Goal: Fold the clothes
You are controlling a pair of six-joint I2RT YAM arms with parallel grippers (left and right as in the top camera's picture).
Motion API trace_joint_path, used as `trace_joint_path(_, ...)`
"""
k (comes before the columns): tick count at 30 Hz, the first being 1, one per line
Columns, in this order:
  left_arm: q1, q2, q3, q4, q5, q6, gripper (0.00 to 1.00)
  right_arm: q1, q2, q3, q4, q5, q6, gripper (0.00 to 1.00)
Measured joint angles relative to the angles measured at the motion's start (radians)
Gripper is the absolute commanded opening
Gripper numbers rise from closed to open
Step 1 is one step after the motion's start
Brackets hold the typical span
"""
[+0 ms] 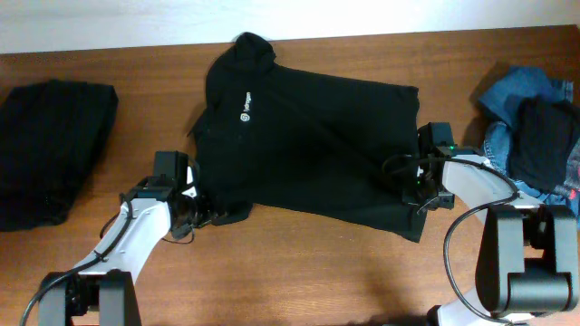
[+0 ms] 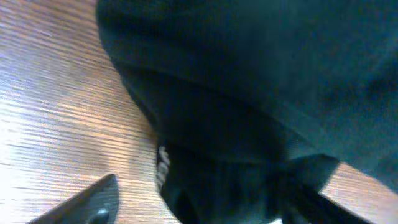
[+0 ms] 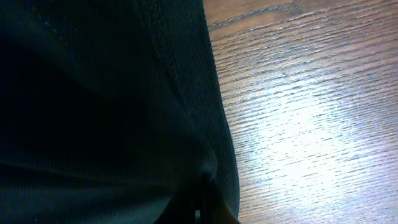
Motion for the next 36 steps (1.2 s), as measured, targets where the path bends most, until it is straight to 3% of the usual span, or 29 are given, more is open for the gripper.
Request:
trace_joint_path(3, 0.0, 0.0, -0.001, -0.005, 0.008, -0.009, 0.26, 0.0, 0.0, 0.0, 0.0, 0.0, 0.0, 0.04)
trace_joint_path(6, 0.0, 0.0, -0.003, -0.008, 0.007, 0.0, 0.01, 0.0, 0.0, 0.0, 0.0, 0.0, 0.001, 0.04)
trace_joint_path(14, 0.0, 0.0, -0.002, -0.04, -0.042, 0.082, 0.01, 0.0, 0.0, 0.0, 0.001, 0.0, 0.002, 0.04)
trace_joint_path(19, 0.0, 0.0, 0.034, -0.156, -0.135, 0.143, 0.01, 0.0, 0.0, 0.0, 0.004, 0.0, 0.002, 0.04)
trace_joint_path(27, 0.0, 0.0, 0.179, -0.265, -0.29, 0.184, 0.0, 0.0, 0.0, 0.0, 0.007, 0.0, 0.002, 0.04)
trace_joint_path(36, -0.005, 0.0, 0.186, -0.313, -0.364, 0.2, 0.0, 0.0, 0.0, 0.0, 0.007, 0.0, 0.002, 0.04)
